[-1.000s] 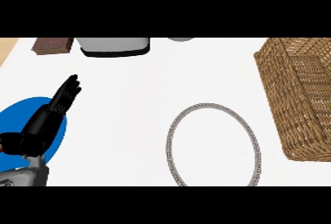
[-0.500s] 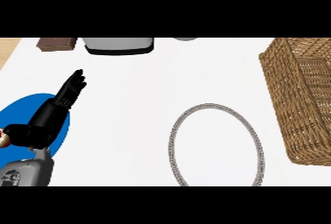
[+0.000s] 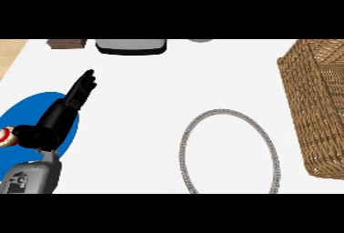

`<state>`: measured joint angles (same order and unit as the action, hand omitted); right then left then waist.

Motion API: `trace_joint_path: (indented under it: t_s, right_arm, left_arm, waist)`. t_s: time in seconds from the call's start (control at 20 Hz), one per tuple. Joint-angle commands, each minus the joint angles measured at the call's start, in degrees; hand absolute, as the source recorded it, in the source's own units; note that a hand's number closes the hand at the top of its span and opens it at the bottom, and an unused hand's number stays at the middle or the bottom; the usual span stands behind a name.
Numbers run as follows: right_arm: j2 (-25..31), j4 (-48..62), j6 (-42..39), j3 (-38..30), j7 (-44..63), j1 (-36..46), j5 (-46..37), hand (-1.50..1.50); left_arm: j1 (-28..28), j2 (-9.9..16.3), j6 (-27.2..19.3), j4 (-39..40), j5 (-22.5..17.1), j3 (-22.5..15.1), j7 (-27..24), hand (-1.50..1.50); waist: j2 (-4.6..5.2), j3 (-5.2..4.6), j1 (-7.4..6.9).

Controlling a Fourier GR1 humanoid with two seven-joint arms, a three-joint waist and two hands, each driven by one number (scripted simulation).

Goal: Pick the eggplant from the placemat and place it in the basket

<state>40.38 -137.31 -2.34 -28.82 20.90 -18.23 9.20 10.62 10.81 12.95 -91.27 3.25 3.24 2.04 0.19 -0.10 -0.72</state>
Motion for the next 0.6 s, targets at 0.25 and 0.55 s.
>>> trace_joint_path:
  t_s: [0.25,0.55]
  right_arm:
    - [7.1,21.6,4.6,-0.8,7.2,22.2,1.9,1.50]
    - [11.2,37.9,2.0,2.8,3.7,32.6,-1.9,1.50]
  left_arm:
    - [-0.1,-1.4,-0.8,-0.1,1.4,-1.2,-0.1,0.00]
    - [3.1,1.3,1.7,5.5,-0.9,2.8,-2.6,0.00]
  waist:
    - [-0.01,0.09,-0.30]
    - [0.05,0.08,-0.05]
